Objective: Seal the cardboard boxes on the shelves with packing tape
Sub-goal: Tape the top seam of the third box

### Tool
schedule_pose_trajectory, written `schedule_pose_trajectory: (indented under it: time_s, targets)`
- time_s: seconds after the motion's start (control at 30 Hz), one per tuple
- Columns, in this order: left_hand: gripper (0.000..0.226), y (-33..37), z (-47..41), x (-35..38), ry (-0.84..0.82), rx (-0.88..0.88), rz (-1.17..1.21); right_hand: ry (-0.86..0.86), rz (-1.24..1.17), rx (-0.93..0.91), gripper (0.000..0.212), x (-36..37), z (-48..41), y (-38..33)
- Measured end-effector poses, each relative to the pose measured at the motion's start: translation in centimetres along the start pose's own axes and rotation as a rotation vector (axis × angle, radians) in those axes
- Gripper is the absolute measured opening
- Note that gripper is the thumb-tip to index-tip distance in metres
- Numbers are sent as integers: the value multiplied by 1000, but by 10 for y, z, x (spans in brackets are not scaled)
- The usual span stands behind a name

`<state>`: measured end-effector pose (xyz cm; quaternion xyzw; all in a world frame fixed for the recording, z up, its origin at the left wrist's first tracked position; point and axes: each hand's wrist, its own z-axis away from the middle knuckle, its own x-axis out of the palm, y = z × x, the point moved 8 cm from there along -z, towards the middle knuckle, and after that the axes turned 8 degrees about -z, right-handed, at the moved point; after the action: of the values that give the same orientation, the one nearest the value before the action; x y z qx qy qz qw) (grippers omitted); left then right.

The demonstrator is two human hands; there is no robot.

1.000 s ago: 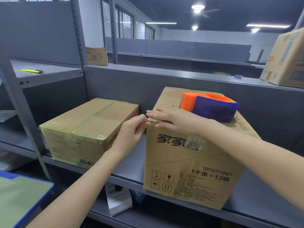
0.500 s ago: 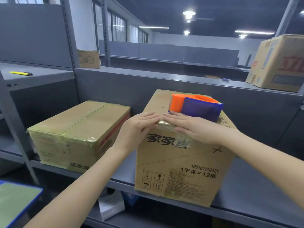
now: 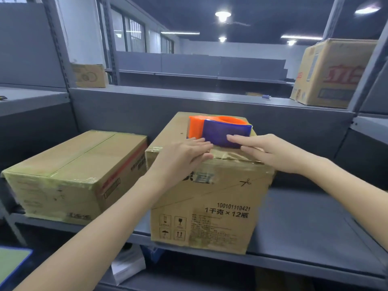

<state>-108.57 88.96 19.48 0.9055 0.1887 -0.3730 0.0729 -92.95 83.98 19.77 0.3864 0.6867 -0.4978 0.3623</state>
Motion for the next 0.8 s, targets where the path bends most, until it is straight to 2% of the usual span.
schedule_pose_trajectory:
  time_s: [0.07, 0.13, 0.2, 0.3, 0.37, 0.47, 0.6, 0.8]
  targets:
    - [35, 14, -15, 15, -41, 11, 44, 63, -50, 52, 40, -15, 15, 19]
    - [36, 30, -22, 27, -71, 76, 14, 53, -66, 69, 39, -16, 27, 31]
    - [31, 44, -21, 36, -46, 189, -107, 16, -73, 71, 40, -8, 36, 40]
    - [28, 47, -19, 42, 27, 247, -191, 22, -120, 72, 40, -5, 43, 52]
    - [27, 49, -21, 43, 37, 258, -174, 34, -163, 67, 41, -8, 47, 58]
    - [36, 59, -26, 49, -61, 230, -86, 6, -214, 42, 47, -7, 52, 66]
    - [33, 83, -44, 59, -118, 185, 51, 0, -217, 2, 47, -4, 53, 74]
    - [31, 110, -56, 59, -53, 260, -98, 102, -191, -124, 42, -6, 53, 76]
